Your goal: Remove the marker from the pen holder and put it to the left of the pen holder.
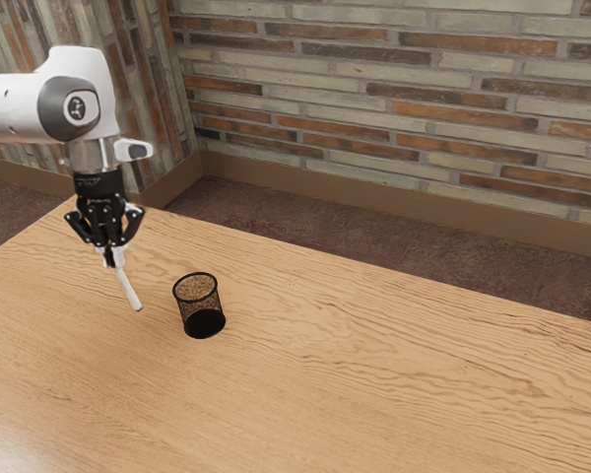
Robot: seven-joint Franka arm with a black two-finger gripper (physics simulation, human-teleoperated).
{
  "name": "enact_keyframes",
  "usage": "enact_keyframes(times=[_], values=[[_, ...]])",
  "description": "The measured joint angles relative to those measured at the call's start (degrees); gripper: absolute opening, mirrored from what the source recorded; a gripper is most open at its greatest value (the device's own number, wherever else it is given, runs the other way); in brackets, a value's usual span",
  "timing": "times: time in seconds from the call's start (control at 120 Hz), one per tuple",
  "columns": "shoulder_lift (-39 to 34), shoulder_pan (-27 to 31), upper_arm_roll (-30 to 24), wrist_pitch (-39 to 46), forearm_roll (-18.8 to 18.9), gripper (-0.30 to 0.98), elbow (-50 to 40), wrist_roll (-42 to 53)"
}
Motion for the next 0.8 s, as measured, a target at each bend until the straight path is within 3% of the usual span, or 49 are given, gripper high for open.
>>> enact_keyframes(times=[0.233, 0.567, 0.8], values=[[0.8, 0.5, 2.0, 9.47, 0.99, -0.07, -3.04, -1.48], [1.1, 0.21, 5.44, 31.62, 1.26, -0.06, -10.99, -3.62], [1.36, -0.06, 5.84, 46.04, -1.25, -0.04, -16.57, -5.36]])
